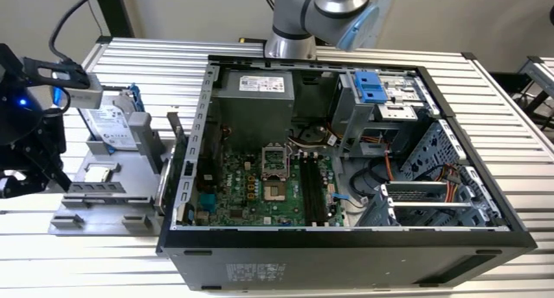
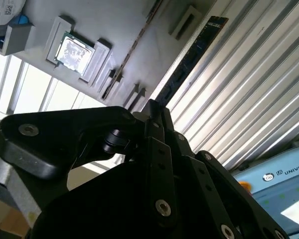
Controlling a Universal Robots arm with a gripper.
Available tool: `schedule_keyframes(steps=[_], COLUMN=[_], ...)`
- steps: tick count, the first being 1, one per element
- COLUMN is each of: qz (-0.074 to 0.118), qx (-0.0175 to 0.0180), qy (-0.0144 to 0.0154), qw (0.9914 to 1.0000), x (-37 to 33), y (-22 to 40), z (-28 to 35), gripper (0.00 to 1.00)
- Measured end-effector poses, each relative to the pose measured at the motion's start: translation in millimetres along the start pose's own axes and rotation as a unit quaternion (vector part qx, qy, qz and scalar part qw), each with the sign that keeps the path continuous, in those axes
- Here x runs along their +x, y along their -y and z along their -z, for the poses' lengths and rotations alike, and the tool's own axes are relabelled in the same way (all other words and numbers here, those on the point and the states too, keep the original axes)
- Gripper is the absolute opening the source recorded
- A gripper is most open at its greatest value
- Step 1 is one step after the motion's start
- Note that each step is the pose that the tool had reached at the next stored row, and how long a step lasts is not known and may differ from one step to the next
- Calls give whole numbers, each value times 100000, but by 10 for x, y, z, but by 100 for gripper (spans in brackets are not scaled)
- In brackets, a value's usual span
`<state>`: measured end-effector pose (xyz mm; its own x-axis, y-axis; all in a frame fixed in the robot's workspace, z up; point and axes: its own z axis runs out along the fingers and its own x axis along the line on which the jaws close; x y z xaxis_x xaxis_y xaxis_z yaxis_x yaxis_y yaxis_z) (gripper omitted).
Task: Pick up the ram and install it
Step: 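Pick up the ram and move it above insertion slot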
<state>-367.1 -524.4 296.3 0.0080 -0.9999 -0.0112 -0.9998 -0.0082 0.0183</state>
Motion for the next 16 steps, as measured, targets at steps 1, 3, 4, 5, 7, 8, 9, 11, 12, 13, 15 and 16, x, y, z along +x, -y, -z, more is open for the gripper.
schedule_keyframes(steps=[1, 3, 4, 5, 7, 8, 9, 11, 12, 13, 15, 16], qz=[-2, 0, -1, -3, -2, -2, -2, -3, -2, -3, -4, -4], qx=[17, 44, 56, 63, 89, 98, 108, 114, 117, 115, 119, 117], qy=[-22, -67, -86, -105, -136, -153, -169, -199, -210, -223, -242, -253], qw=[100000, 100000, 100000, 100000, 100000, 100000, 100000, 100000, 100000, 100000, 100000, 100000], x=[0, -1, -1, -2, -2, -3, -3, -4, -4, -4, -5, -5], y=[0, -1, -1, -2, -2, -3, -3, -4, -4, -4, -5, -6], z=[16, 52, 71, 89, 125, 144, 165, 205, 226, 247, 291, 313], gripper=[0, 0, 0, 0, 0, 0, 0, 0, 0, 0, 0, 0])
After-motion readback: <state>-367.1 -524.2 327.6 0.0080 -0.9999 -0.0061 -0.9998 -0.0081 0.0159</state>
